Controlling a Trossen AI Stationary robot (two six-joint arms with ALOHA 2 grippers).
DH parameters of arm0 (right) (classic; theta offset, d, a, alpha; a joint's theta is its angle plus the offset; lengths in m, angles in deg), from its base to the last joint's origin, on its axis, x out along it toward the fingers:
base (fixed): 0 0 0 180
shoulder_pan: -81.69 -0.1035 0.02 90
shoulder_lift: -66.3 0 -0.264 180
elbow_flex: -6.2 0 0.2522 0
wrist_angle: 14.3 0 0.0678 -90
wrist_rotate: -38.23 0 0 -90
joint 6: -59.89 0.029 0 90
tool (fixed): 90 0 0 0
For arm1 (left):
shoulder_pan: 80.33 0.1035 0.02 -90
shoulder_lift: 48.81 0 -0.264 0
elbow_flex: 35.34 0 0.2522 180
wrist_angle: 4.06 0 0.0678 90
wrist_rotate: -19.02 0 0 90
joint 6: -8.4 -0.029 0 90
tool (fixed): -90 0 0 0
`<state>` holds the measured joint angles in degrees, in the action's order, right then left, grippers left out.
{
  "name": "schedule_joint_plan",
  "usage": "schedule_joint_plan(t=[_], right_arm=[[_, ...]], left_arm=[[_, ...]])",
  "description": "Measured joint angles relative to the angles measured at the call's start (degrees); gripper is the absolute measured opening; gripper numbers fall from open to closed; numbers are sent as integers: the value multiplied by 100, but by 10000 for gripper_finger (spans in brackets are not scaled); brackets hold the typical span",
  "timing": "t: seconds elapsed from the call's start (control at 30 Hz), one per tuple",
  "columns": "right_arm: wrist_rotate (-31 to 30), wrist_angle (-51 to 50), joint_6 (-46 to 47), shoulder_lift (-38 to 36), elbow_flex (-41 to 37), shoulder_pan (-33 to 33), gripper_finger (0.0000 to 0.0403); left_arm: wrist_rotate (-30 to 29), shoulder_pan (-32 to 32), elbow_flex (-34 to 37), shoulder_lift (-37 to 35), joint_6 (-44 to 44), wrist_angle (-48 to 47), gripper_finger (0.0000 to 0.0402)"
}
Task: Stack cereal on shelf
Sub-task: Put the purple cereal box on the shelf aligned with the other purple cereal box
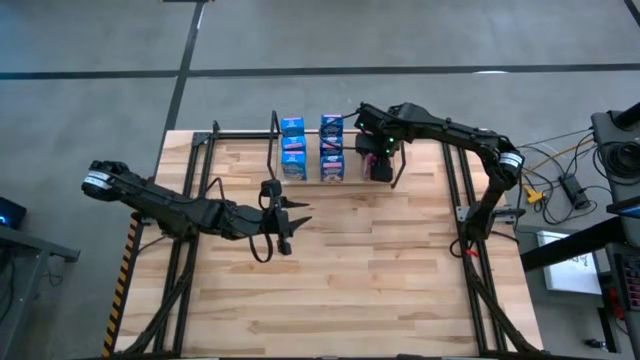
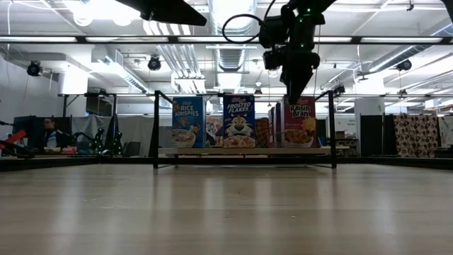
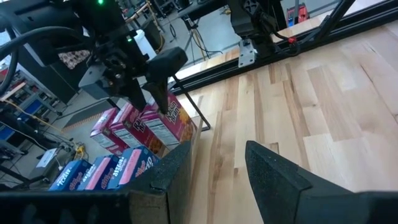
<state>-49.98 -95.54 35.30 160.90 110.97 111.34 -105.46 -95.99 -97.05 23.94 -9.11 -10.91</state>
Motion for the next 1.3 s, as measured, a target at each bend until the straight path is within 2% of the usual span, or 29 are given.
schedule_joint_plan(t=[0.47, 1.17, 1.3], right_arm=[[-27, 74, -402, 14, 1, 0, 199], [-34, 124, -351, 21, -1, -2, 191], [-36, 146, -349, 23, -1, -2, 200]], left_arm=[[7, 0, 0, -2, 0, 24, 135], [37, 0, -2, -4, 2, 40, 135], [32, 0, -1, -4, 2, 40, 135]])
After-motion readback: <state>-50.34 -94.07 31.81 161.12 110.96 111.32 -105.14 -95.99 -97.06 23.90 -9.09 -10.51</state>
